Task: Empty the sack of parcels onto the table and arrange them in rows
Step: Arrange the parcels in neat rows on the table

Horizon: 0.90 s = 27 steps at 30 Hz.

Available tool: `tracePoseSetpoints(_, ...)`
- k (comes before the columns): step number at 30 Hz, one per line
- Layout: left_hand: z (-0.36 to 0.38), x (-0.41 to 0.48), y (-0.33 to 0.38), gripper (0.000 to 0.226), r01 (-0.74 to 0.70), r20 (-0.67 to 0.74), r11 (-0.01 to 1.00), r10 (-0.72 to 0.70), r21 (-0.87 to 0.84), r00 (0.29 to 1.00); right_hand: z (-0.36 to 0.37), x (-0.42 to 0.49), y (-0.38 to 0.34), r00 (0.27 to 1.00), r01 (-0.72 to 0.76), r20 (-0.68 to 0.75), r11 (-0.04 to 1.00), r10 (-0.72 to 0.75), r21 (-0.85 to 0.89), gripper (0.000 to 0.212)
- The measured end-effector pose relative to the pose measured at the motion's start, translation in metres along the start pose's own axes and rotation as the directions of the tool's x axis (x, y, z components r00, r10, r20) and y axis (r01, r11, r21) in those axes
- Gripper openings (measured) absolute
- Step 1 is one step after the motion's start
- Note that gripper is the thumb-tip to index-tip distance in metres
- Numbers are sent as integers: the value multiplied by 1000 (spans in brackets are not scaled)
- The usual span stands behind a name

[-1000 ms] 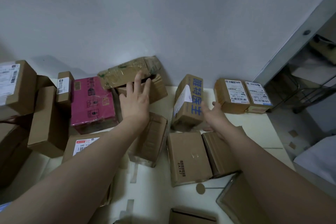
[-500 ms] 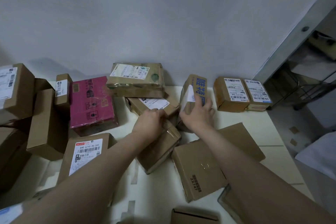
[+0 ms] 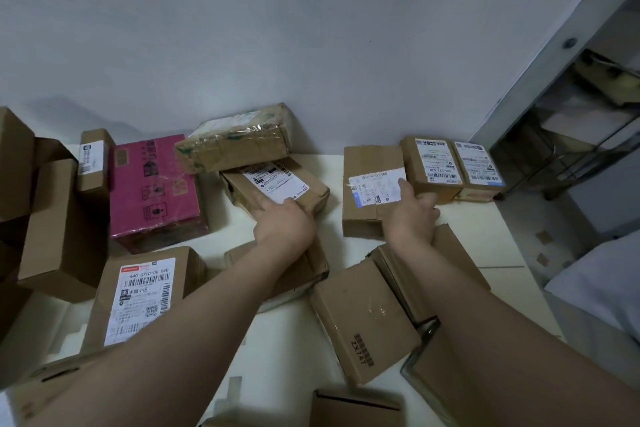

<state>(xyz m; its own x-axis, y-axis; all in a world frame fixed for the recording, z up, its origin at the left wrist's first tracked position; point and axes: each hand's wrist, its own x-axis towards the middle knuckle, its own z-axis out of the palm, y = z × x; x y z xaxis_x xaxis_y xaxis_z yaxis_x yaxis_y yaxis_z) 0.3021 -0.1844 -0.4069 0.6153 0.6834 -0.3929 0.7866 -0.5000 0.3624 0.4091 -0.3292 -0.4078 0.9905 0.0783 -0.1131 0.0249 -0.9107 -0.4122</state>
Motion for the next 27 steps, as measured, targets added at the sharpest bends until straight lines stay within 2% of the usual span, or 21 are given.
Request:
tracePoseSetpoints(3,1,-1,-1,66,-86,46,991,82,104,996,8,-3,1,994,47,95,999,-48,14,44)
tracePoseSetpoints(6,4,1,-13,68,-156,33,978,153,137,988,18,-10,-3,986,115,116,992,-121,60,43)
tracePoseSetpoints(8,6,2,-21,65,-197,27,970,196,144,980,22,-14,-6,981,165,97,985,-168,40,41)
tracePoseSetpoints(11,7,-2,-25,59,-228,32,966,226,123,974,23,-19,-11,973,228,-10,968,-230,-110,39)
tracePoseSetpoints(12,7,-4,-25,57,-237,29,965,235,113,972,21,-19,-16,976,213,-9,970,-216,-115,42)
tracePoseSetpoints(15,6,-7,-27,54,-272,12,956,272,107,962,18,-20,-30,984,126,128,992,-123,-17,59)
tracePoseSetpoints(17,5,-8,-29,52,-279,-3,957,280,81,960,19,-22,-34,981,151,127,988,-144,-42,60)
tracePoseSetpoints(18,4,-9,-29,49,-267,-37,961,270,68,962,18,-24,-37,981,178,88,982,-173,-56,56)
tracePoseSetpoints(20,-2,-9,-30,45,-264,-223,964,266,41,938,21,-28,-44,963,266,59,963,-264,-39,51)
tracePoseSetpoints(23,-14,0,-30,51,-322,-518,946,259,-32,815,33,-35,-57,900,397,223,916,-375,-62,60)
tracePoseSetpoints(25,-24,12,-26,66,-336,-554,941,266,-26,789,41,-40,-68,880,413,286,909,-379,-65,69)
tracePoseSetpoints(27,-34,27,-16,81,-344,-517,939,294,0,804,50,-41,-80,876,408,310,911,-370,-65,76)
